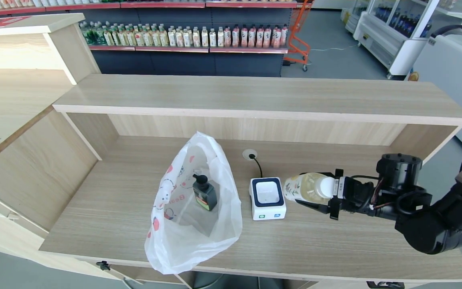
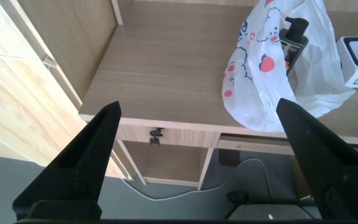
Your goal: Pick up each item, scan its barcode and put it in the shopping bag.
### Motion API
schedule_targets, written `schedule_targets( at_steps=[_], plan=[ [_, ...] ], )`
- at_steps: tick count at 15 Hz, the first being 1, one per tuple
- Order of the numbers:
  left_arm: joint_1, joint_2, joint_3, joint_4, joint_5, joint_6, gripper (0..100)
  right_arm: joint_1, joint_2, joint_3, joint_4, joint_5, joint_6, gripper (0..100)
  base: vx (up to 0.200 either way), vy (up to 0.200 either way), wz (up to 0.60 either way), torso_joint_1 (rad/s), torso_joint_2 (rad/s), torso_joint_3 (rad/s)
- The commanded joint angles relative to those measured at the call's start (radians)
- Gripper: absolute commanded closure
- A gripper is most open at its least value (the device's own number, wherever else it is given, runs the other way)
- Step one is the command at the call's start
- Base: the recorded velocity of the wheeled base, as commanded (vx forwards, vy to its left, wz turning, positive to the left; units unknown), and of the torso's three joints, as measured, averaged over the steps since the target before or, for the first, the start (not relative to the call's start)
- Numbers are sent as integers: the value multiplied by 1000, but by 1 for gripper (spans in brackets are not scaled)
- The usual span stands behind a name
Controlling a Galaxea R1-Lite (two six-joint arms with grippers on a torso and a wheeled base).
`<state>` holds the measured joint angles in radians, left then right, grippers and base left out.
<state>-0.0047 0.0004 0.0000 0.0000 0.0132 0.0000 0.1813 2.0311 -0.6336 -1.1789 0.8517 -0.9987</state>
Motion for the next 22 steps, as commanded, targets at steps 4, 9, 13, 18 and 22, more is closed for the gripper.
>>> schedule_targets(
  at_steps=[4,9,13,18,22],
  plan=[
    [0,0,0,0,1,0,0,14,77,-78,1,0,8,100,0,0,0,0,0,0],
    [0,0,0,0,1,0,0,53,140,-173,-2,0,69,100,0,0,0,0,0,0],
    [0,0,0,0,1,0,0,70,189,-250,-2,0,71,100,0,0,0,0,0,0],
    [0,0,0,0,1,0,0,75,232,-299,-4,24,71,100,0,0,0,0,0,0],
    [0,0,0,0,-1,0,0,75,268,-339,-38,44,78,100,0,0,0,0,0,0]
  ],
)
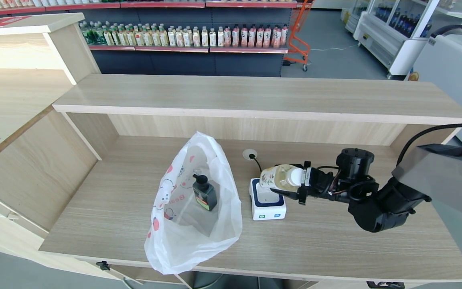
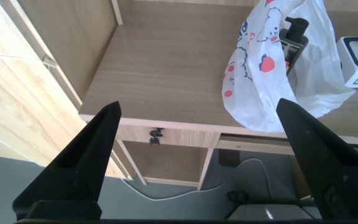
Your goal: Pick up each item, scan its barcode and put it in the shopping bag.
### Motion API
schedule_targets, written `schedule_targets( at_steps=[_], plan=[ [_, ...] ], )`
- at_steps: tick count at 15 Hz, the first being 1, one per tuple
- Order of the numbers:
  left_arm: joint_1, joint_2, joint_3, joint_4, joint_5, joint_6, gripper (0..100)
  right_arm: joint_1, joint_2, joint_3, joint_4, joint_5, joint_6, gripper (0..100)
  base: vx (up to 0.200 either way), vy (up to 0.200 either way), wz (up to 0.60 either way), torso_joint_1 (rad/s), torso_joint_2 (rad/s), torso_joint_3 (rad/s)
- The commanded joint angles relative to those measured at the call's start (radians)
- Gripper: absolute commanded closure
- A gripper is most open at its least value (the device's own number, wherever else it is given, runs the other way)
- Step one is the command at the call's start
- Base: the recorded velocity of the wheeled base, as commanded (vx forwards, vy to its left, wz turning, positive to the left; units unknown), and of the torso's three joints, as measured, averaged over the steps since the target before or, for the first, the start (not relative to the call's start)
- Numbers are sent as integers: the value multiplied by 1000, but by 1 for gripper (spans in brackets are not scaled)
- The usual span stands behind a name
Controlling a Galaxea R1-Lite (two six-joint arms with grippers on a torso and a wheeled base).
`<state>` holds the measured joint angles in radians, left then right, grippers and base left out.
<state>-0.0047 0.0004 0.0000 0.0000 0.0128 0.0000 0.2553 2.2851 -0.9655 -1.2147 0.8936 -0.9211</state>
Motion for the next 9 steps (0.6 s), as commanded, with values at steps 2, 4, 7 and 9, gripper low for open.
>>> schedule_targets(
  at_steps=[2,4,7,9],
  plan=[
    [0,0,0,0,1,0,0,-1,19,-9,-8,2,-1,100,0,0,0,0,0,0],
    [0,0,0,0,1,0,0,-1,20,-9,-16,2,-1,100,0,0,0,0,0,0],
    [0,0,0,0,1,0,0,-1,20,-7,-19,2,-1,100,0,0,0,0,0,0],
    [0,0,0,0,0,0,0,-1,17,-4,-19,1,-1,100,0,0,0,0,0,0]
  ],
)
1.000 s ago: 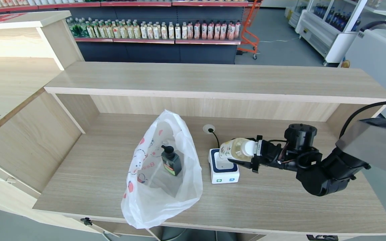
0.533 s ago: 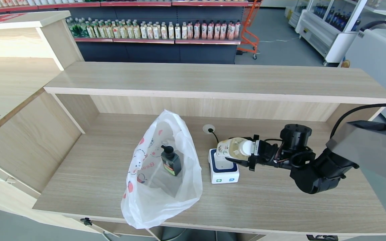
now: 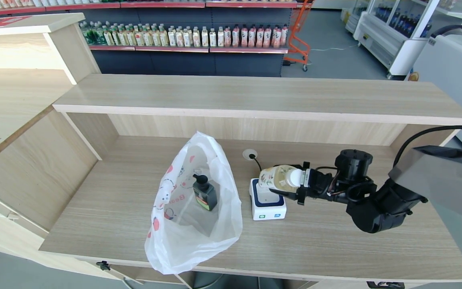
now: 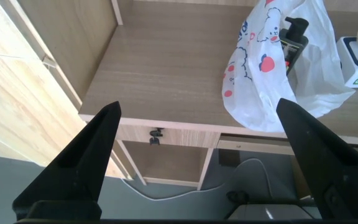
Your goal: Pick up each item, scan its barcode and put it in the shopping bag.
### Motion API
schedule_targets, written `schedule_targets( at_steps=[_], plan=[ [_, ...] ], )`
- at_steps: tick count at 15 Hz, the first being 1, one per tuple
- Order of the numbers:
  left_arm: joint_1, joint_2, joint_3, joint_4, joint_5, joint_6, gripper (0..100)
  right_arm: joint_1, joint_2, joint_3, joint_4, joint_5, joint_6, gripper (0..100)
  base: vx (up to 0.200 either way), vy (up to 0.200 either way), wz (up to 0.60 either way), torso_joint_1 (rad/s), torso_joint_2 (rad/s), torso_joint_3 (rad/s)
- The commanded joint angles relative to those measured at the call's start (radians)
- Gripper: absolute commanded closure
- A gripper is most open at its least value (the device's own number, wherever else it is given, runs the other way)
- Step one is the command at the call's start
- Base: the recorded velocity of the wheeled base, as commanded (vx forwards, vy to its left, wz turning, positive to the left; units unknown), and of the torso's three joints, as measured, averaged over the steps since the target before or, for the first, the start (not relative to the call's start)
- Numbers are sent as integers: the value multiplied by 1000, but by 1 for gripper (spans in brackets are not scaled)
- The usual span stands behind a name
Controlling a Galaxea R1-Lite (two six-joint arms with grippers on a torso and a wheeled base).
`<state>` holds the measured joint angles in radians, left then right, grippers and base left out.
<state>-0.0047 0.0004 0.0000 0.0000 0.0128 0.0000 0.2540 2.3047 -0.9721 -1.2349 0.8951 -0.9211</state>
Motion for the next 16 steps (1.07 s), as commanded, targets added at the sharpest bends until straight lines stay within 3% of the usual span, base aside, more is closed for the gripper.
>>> schedule_targets(
  at_steps=[1,5,7,10,12,13,16],
  plan=[
    [0,0,0,0,0,0,0,1,-5,1,2,-1,1,100,0,0,0,0,0,0],
    [0,0,0,0,1,0,0,-45,-91,10,11,-10,99,100,0,0,0,0,0,0],
    [0,0,0,0,1,0,0,-79,-258,59,20,-102,337,100,0,0,0,0,0,0],
    [0,0,0,0,0,0,0,-62,-493,254,28,-259,634,100,0,0,0,0,0,0],
    [0,0,0,0,1,0,0,16,-619,365,40,-525,952,100,0,0,0,0,0,0],
    [0,0,0,0,1,0,0,33,-639,382,58,-591,1035,100,0,0,0,0,0,0],
    [0,0,0,0,1,0,0,44,-702,434,153,-619,1190,100,0,0,0,0,0,0]
  ],
)
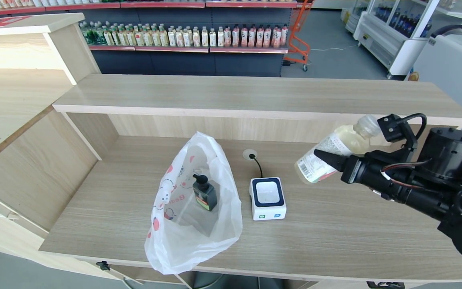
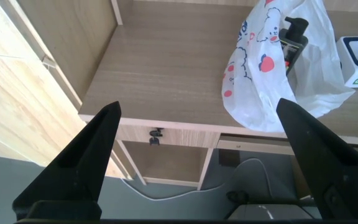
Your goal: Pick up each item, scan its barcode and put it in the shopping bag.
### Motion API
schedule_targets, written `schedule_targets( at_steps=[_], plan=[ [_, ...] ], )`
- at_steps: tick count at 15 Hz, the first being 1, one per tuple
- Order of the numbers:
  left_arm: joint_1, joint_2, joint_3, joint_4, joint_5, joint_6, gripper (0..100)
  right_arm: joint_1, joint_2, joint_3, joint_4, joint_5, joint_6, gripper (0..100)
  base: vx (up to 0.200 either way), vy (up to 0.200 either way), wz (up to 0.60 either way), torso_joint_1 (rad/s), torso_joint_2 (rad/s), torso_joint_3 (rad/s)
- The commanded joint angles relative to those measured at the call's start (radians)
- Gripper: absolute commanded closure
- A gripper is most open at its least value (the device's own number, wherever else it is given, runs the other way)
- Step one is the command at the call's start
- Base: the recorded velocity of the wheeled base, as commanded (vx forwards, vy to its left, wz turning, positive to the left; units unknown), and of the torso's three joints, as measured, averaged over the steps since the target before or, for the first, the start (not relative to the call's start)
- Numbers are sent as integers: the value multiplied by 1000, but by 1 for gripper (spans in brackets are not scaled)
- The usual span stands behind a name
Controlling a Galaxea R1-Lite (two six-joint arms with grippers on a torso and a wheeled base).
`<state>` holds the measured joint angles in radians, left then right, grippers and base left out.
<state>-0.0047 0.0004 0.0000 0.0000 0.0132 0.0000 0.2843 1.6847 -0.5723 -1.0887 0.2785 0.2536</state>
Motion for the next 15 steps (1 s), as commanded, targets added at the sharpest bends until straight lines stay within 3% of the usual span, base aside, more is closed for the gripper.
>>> schedule_targets(
  at_steps=[1,11,15],
  plan=[
    [0,0,0,0,1,0,0,23,-100,52,23,-1,49,100,0,0,0,0,0,0],
    [0,0,0,0,1,-3,0,33,-149,109,58,4,62,100,0,0,0,0,0,0],
    [0,0,0,0,1,-3,0,41,-189,120,125,8,64,100,0,200,0,-4,-2,6]
  ],
)
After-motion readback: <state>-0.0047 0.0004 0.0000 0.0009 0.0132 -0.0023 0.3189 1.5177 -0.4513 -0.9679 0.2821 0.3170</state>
